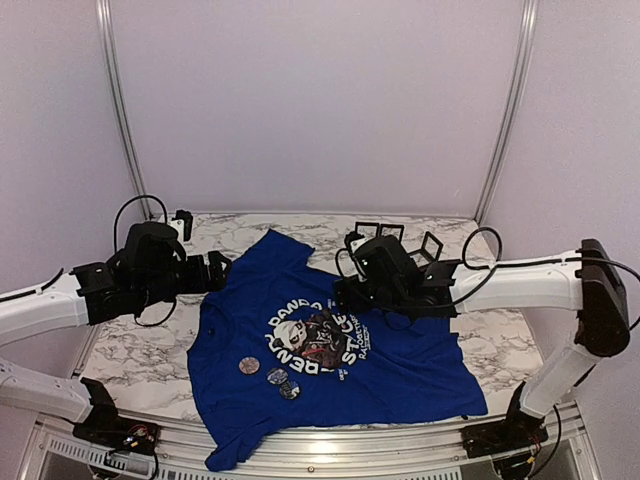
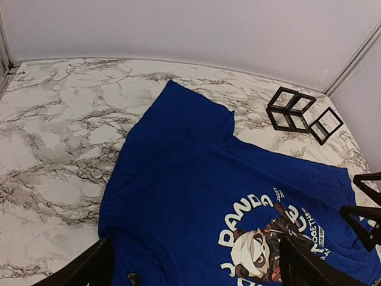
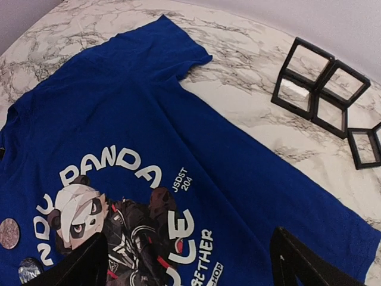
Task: Remove the brooch from the garment
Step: Pick up the flattened clothing from the center of the board.
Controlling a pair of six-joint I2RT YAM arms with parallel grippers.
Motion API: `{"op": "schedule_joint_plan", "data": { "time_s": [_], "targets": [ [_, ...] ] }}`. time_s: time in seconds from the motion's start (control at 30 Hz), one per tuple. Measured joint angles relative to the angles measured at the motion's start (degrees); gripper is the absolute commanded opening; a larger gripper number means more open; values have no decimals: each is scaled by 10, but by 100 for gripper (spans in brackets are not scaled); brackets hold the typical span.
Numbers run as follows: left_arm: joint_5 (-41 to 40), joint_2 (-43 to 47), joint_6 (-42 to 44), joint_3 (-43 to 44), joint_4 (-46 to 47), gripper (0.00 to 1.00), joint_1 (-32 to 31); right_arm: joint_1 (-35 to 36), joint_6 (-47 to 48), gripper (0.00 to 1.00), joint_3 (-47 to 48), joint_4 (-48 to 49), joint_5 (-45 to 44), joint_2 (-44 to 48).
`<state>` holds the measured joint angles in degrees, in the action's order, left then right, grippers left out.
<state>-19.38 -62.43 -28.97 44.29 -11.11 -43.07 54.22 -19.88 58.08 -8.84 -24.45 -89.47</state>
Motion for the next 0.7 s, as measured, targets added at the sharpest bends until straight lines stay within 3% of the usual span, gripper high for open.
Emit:
{"op": "schedule_joint_plan", "data": {
  "time_s": [0.27,0.7],
  "targets": [
    [34,22,-81,-81,-31,99,-20,43,3,79,86,2,99,-161],
    [44,72,-142,-146,-49,99,-40,127,4,58,243,-14,180,-307]
  ]
}}
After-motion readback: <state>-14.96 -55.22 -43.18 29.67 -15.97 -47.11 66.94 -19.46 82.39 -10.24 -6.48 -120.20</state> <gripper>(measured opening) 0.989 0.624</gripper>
